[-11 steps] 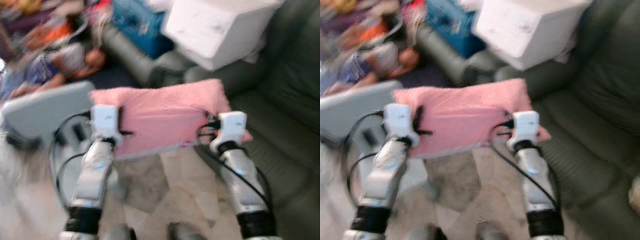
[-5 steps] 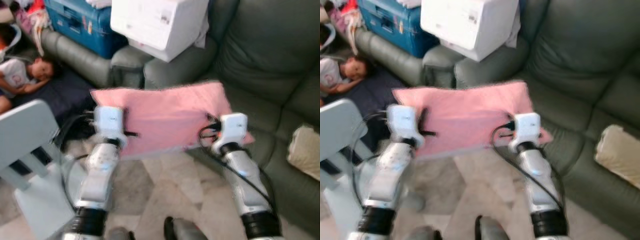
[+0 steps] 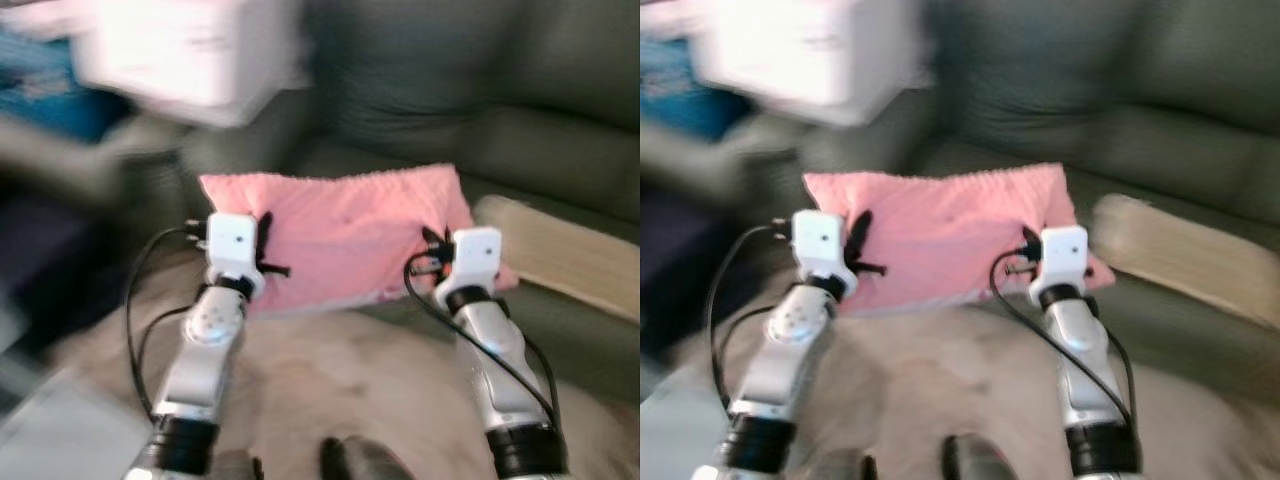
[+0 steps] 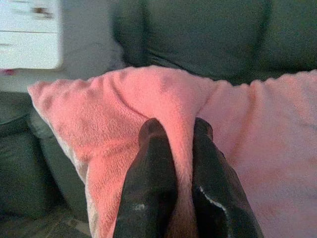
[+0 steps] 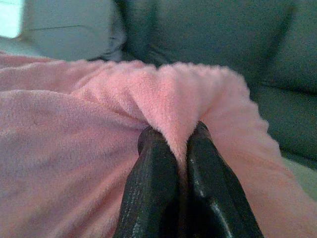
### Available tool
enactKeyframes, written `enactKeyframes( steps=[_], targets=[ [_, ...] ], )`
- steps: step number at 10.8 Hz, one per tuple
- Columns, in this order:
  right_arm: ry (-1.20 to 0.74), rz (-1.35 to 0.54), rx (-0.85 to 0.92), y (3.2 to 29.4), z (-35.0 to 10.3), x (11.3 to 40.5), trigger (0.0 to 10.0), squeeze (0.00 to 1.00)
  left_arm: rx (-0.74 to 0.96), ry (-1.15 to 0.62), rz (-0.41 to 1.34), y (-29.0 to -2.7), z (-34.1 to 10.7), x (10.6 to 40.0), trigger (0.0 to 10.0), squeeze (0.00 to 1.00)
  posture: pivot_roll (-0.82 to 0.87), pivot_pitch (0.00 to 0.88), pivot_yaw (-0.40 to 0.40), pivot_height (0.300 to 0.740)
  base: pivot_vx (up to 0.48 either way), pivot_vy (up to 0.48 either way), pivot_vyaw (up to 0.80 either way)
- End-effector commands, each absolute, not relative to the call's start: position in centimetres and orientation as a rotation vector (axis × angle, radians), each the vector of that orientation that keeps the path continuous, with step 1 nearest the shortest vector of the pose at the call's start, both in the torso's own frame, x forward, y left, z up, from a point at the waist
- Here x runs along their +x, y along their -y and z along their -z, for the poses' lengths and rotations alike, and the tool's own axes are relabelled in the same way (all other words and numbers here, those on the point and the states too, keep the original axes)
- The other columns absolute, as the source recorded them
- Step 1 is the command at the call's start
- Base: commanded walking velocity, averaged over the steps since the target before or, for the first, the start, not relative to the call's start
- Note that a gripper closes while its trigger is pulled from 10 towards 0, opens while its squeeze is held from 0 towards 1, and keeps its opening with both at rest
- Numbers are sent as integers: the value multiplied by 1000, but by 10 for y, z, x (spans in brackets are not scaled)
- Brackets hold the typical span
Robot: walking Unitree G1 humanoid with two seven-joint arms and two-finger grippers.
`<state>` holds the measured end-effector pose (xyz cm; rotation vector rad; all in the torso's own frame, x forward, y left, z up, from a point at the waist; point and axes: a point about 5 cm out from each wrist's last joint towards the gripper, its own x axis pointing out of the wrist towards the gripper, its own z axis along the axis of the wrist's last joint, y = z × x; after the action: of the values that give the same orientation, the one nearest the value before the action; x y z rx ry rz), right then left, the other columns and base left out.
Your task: Move the pillow to the sofa
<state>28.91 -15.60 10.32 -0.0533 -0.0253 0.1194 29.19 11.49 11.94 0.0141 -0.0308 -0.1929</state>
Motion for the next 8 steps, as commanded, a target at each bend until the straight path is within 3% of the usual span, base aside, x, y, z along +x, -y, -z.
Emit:
enactKeyframes(
  steps=[1,2,5,8],
  targets=[
    [49,-123,-63,155,-109,290,10000,0,-6,47,219,-112,-123,291,10000,0,-57,73,-28,740,0,0,-800],
    [53,-119,-63,156,-109,289,10000,0,-19,52,234,-111,-124,291,10000,0,-57,73,-28,740,0,0,-563],
    [49,-127,-67,154,-108,288,10000,0,-28,54,271,-108,-124,289,10000,0,-59,72,-27,740,425,0,0],
    [48,-127,-66,155,-107,288,10000,0,-21,30,275,-109,-118,288,10000,0,-59,78,-30,740,476,0,-688]
  ],
)
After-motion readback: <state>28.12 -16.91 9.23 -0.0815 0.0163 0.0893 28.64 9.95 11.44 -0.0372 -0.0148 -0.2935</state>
